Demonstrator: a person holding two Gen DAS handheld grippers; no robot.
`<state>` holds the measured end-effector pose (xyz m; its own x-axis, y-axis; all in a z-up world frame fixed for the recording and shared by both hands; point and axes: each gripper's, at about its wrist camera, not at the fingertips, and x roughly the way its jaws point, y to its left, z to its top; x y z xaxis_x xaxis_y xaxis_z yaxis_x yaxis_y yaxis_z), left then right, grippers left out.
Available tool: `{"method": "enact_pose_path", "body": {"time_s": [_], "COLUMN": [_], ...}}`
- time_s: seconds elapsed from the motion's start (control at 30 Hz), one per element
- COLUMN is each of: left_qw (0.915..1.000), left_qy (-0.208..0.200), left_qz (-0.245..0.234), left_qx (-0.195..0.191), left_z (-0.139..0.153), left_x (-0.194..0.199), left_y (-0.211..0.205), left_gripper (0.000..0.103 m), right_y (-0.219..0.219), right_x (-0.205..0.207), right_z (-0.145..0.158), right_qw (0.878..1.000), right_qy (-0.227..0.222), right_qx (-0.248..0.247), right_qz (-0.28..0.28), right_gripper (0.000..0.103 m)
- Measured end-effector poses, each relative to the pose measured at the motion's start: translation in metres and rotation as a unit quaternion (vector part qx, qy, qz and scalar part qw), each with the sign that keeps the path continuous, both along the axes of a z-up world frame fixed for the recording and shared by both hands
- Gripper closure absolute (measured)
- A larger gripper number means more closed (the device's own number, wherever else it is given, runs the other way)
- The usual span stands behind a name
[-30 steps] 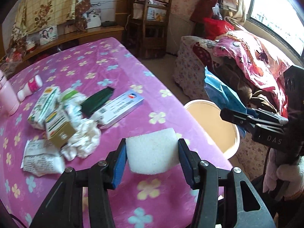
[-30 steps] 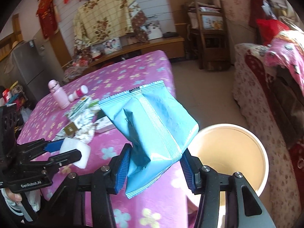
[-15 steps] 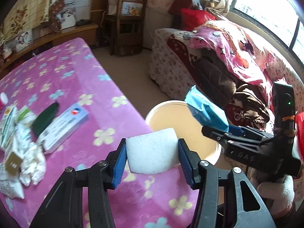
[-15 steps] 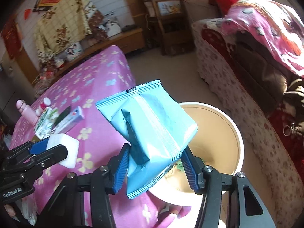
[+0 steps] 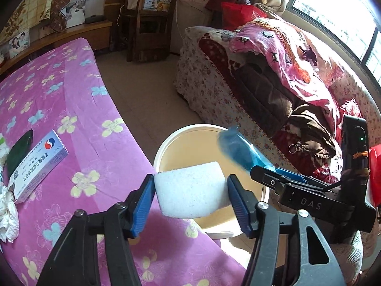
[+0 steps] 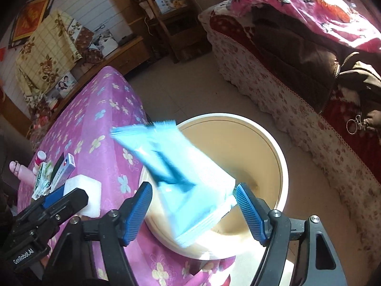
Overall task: Collect trash
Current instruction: 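Move both tools over the bin and release the sponge and blue packet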
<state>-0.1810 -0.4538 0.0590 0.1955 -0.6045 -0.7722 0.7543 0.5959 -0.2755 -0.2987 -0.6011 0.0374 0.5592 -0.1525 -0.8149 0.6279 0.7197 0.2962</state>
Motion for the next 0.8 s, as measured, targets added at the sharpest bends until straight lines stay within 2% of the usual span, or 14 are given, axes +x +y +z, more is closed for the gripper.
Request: {"method": "enact_pose_path", "body": {"time_s": [0.17, 0.47, 0.8], "left_qw": [0.9994, 0.9996, 0.9984], "left_qy": [0.033, 0.018, -0.020], "left_qz": [0.001, 0.021, 0.048], "left_qx": [-0.005, 0.001, 0.021], "left_z": [-0.007, -0.003, 0.002], "left_x": [0.005, 0.009, 0.010], "left_y": [0.001, 0.020, 0.049], "left_gripper": [0.036, 0.036, 0.036], "right_y": [-0.001, 0.009, 0.027], "right_x": [-0.002, 0.004, 0.012], "right_z": [0.002, 0.004, 0.011], "right_qw": [1.000, 1.000, 0.999], "right_qy": [-0.002, -0.003, 0.003], "right_qx": [-0.002, -0.001, -0.031], "right_qz": [-0.007, 0.012, 0.033], "right_gripper": [0.026, 0.026, 0.026]}}
